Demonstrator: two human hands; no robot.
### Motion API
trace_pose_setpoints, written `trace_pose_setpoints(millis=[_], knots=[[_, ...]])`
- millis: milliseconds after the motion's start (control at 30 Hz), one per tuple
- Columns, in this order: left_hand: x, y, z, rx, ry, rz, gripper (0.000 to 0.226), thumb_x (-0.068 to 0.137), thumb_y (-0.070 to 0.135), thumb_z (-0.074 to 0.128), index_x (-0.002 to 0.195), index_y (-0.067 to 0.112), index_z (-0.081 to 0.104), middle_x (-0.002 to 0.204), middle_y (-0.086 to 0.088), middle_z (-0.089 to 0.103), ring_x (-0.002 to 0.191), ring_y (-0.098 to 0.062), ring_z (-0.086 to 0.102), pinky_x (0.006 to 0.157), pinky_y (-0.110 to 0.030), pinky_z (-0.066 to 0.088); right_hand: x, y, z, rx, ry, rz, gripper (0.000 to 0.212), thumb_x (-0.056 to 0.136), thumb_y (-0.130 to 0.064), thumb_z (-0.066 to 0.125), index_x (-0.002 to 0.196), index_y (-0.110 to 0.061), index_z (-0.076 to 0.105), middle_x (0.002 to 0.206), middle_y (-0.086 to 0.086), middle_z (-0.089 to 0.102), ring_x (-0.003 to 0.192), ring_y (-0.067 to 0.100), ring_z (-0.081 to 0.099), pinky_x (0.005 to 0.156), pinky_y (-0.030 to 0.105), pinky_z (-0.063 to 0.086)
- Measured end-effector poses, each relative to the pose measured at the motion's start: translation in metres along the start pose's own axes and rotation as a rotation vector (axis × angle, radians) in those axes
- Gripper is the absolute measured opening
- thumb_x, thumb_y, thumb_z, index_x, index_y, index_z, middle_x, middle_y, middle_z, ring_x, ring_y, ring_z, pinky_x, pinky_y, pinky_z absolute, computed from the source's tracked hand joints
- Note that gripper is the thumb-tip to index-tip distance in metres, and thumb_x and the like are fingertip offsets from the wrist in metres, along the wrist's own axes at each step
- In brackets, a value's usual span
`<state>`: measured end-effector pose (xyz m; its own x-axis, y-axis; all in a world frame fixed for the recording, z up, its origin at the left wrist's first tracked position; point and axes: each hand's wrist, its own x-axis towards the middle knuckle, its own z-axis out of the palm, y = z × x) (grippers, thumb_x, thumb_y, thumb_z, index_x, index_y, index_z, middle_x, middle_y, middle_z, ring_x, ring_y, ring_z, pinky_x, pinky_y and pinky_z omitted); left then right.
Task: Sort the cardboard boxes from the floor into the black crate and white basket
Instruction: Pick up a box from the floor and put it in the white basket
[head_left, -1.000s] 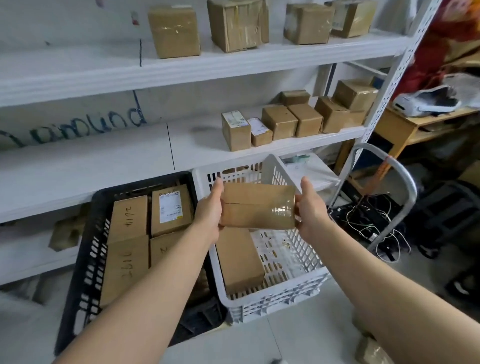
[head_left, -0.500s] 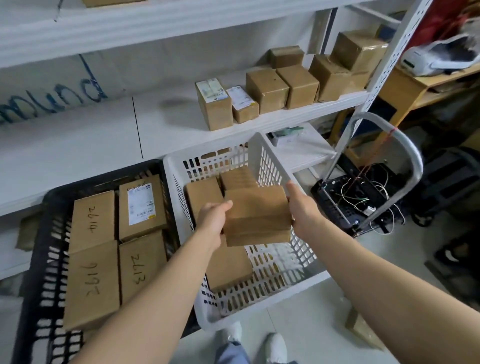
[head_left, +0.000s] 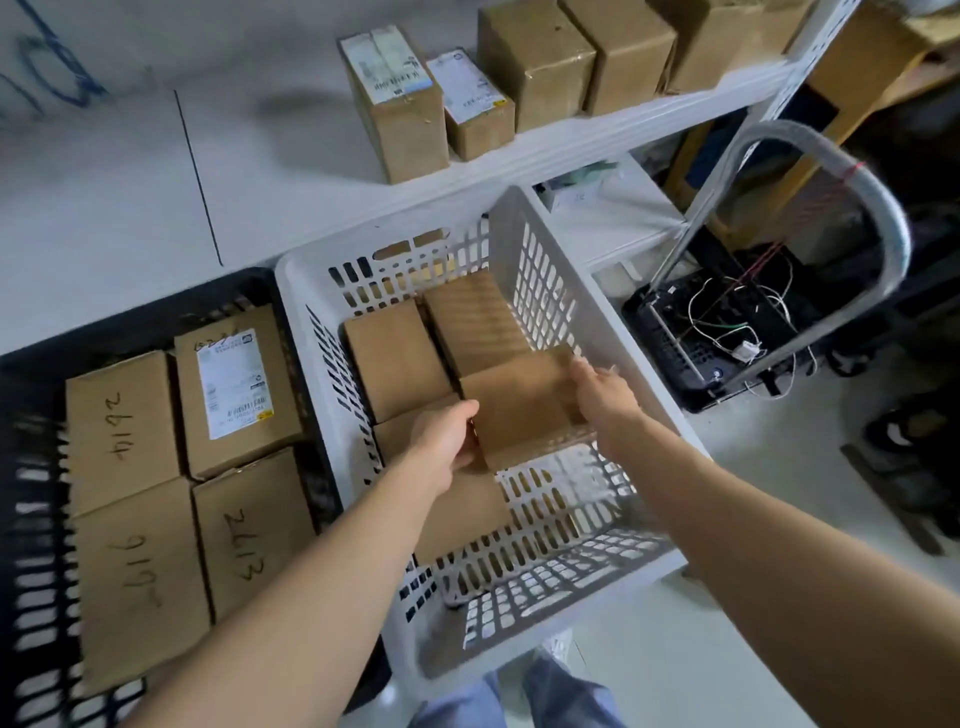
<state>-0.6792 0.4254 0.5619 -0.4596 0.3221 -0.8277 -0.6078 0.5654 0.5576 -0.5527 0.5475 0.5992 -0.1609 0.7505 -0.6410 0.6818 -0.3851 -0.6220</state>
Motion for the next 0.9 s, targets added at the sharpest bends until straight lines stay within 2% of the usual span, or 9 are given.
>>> trace_pose_setpoints(millis=[67, 167, 200, 333, 433, 600, 733, 833, 900], knots=[[0.006, -0.002, 0.006, 0.018, -0.012, -0.021, 0.03, 0.089, 0.029, 0.062, 0.112, 0.01, 0.062, 0.114, -0.009, 0.065, 0.1, -0.022, 0.063, 0.078, -0.036, 0.054, 0.009, 0.004, 0.001, -0.025, -0.013, 0.014, 0.053, 0.1, -0.044, 0.033, 0.131, -0.005, 0.052, 0.122, 0.015, 0.056, 0.11, 0.031, 0.053, 0.086, 0.031, 0.037], [0.015, -0.007, 0.011, 0.031, -0.029, -0.056, 0.025, 0.09, 0.03, 0.061, 0.108, 0.012, 0.063, 0.107, -0.007, 0.067, 0.092, -0.019, 0.063, 0.064, -0.03, 0.049, 0.022, 0.011, 0.004, -0.063, -0.043, 0.028, 0.054, 0.1, -0.045, 0.033, 0.129, -0.005, 0.053, 0.116, 0.013, 0.057, 0.095, 0.025, 0.051, 0.079, 0.027, 0.035], [0.018, -0.008, 0.012, 0.035, -0.033, -0.065, 0.024, 0.09, 0.03, 0.061, 0.108, 0.013, 0.063, 0.105, -0.006, 0.067, 0.092, -0.018, 0.063, 0.064, -0.03, 0.049, 0.025, 0.012, 0.005, -0.074, -0.059, 0.032, 0.054, 0.1, -0.045, 0.033, 0.129, -0.004, 0.053, 0.118, 0.014, 0.058, 0.095, 0.025, 0.051, 0.079, 0.027, 0.035], [0.027, -0.009, 0.015, 0.066, -0.028, -0.078, 0.025, 0.09, 0.034, 0.059, 0.107, 0.016, 0.064, 0.108, -0.004, 0.067, 0.098, -0.019, 0.063, 0.076, -0.033, 0.05, 0.034, 0.02, 0.008, -0.128, -0.098, 0.068, 0.059, 0.1, -0.047, 0.032, 0.13, 0.0, 0.051, 0.128, 0.019, 0.055, 0.114, 0.033, 0.052, 0.09, 0.033, 0.039], [0.029, -0.005, 0.021, 0.071, -0.065, -0.082, 0.028, 0.092, 0.035, 0.056, 0.112, 0.016, 0.064, 0.106, -0.005, 0.068, 0.092, -0.019, 0.064, 0.067, -0.03, 0.05, 0.035, 0.026, 0.009, -0.169, -0.112, 0.106, 0.064, 0.099, -0.052, 0.03, 0.129, 0.002, 0.05, 0.126, 0.019, 0.055, 0.11, 0.031, 0.053, 0.086, 0.034, 0.04], [0.032, 0.002, 0.025, 0.122, -0.082, -0.095, 0.028, 0.092, 0.034, 0.056, 0.111, 0.016, 0.064, 0.097, -0.005, 0.068, 0.08, -0.018, 0.065, 0.053, -0.029, 0.053, 0.04, 0.028, 0.009, -0.19, -0.107, 0.103, 0.057, 0.102, -0.042, 0.031, 0.132, 0.003, 0.047, 0.133, 0.021, 0.051, 0.123, 0.035, 0.048, 0.103, 0.037, 0.038], [0.032, 0.002, 0.022, 0.133, -0.086, -0.131, 0.029, 0.093, 0.035, 0.054, 0.108, 0.012, 0.063, 0.098, -0.008, 0.068, 0.083, -0.023, 0.067, 0.058, -0.034, 0.055, 0.043, 0.022, 0.01, -0.227, -0.159, 0.057, 0.052, 0.103, -0.035, 0.029, 0.13, 0.004, 0.05, 0.135, 0.02, 0.051, 0.119, 0.029, 0.049, 0.106, 0.036, 0.035], [0.031, -0.004, 0.024, 0.139, -0.078, -0.151, 0.028, 0.093, 0.036, 0.054, 0.106, 0.012, 0.062, 0.103, -0.01, 0.066, 0.091, -0.027, 0.066, 0.059, -0.034, 0.052, 0.048, 0.022, 0.012, -0.19, -0.153, 0.042, 0.058, 0.101, -0.043, 0.032, 0.134, 0.002, 0.048, 0.137, 0.019, 0.05, 0.127, 0.033, 0.046, 0.108, 0.038, 0.035], [0.033, -0.006, 0.027, 0.073, -0.051, -0.139, 0.028, 0.092, 0.034, 0.056, 0.11, 0.013, 0.061, 0.106, -0.007, 0.067, 0.093, -0.024, 0.066, 0.064, -0.035, 0.054, 0.049, 0.023, 0.015, -0.149, -0.175, 0.035, 0.054, 0.101, -0.04, 0.036, 0.133, 0.001, 0.049, 0.137, 0.019, 0.051, 0.126, 0.034, 0.047, 0.105, 0.038, 0.038]])
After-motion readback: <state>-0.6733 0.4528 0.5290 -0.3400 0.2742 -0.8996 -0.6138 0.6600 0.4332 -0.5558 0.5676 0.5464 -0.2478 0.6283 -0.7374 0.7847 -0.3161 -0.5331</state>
